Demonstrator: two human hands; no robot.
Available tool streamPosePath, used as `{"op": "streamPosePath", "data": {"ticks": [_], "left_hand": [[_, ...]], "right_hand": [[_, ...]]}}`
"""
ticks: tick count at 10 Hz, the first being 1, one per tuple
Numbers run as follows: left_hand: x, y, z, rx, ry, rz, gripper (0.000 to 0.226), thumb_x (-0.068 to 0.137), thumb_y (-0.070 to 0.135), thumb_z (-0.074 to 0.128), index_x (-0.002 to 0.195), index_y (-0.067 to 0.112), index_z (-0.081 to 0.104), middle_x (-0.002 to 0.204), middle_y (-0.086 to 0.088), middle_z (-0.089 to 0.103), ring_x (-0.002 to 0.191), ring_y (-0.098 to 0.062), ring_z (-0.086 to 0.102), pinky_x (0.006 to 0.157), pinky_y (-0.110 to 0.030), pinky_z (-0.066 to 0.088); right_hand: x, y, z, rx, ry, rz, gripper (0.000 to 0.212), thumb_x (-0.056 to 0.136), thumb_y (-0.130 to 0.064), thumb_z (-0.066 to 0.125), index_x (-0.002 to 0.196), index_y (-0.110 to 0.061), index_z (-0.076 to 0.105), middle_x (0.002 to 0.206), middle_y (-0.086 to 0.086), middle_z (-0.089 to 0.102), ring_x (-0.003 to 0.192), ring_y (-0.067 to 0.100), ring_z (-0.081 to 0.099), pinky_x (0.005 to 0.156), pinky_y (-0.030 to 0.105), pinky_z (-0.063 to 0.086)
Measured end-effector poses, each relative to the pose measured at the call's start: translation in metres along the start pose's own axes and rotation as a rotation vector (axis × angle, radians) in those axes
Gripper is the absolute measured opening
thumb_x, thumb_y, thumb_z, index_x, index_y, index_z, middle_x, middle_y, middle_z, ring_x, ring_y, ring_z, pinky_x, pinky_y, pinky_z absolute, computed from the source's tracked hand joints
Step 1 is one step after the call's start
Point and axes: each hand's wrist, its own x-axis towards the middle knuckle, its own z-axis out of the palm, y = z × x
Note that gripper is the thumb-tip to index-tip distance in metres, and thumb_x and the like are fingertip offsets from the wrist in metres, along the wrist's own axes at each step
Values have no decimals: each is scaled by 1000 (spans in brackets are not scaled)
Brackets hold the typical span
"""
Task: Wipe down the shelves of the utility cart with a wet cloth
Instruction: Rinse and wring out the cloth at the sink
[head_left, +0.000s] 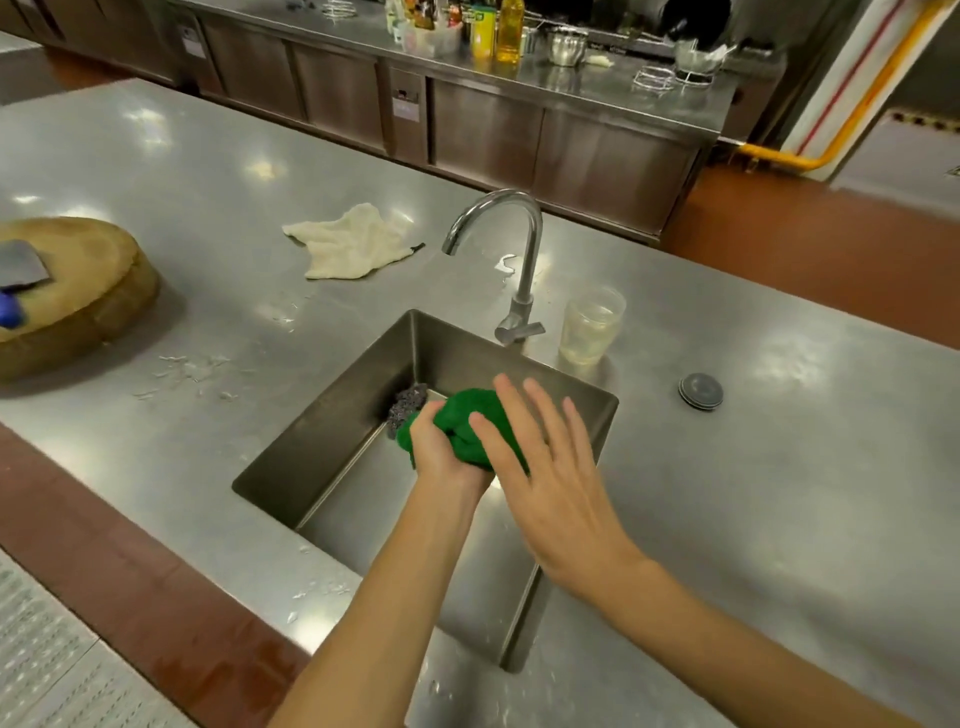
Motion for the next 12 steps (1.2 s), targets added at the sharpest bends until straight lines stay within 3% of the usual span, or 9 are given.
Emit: {"op": "streamPosePath", "data": {"ticks": [1,2,3,4,5,7,9,10,12], "left_hand": [[16,1,-3,-43,-31,-28,38,99,26,41,80,4,66,68,-10,70,58,-25,71,53,-28,58],[10,-22,-2,434,-184,407,49,97,27,46,112,-15,66,131,-21,65,116,-23,66,96,-38,55],[14,-18,4,1150,659,675,28,95,11,51,119,-5,54,137,-24,52,132,-34,48,119,-43,32],[8,-5,4,339,190,95,19,96,20,52,109,10,63,106,-15,65,94,-29,66,83,-39,56],[24,6,0,257,205,236,27,90,5,60,116,8,61,97,-11,67,78,-23,67,58,-28,55],[28,31,14,609,22,591,23,79,-11,62,74,10,67,69,-1,68,66,-13,66,59,-27,53],[38,48,21,766,-110,648,16,64,-2,59,77,-13,58,72,-17,61,68,-25,61,62,-38,51],[40,43,16,701,-55,619,14,66,-2,61,67,11,66,68,-6,64,68,-22,64,63,-36,54],[42,46,15,335,122,375,10,82,20,76,79,15,68,69,0,68,67,-19,67,64,-33,56]], "right_hand": [[1,-1,17,-111,-93,-66,80,76,-2,46,153,-7,26,162,19,11,149,42,10,110,71,23],[19,1,29,-101,-134,-3,100,64,0,66,154,-7,22,161,18,7,147,44,13,108,69,29],[36,1,39,-60,-86,86,84,71,7,47,153,-7,29,160,23,16,122,45,49,84,50,54],[52,6,50,-43,-130,223,89,64,15,43,150,-3,33,152,31,31,87,37,56,63,38,52],[59,10,61,62,-241,325,86,71,1,71,148,-3,32,134,23,48,94,35,54,61,37,48],[87,20,65,499,-335,466,30,66,-46,65,89,-27,59,77,-8,62,70,12,62,59,26,52],[102,23,50,976,-521,468,12,56,-9,73,57,-16,62,54,-2,60,51,9,54,52,31,47],[100,21,53,906,-558,482,14,63,-10,75,73,-9,65,62,-2,63,54,8,56,53,29,49],[79,11,72,683,-210,484,110,65,-22,87,149,-22,16,149,6,20,122,22,48,90,33,54]]}}
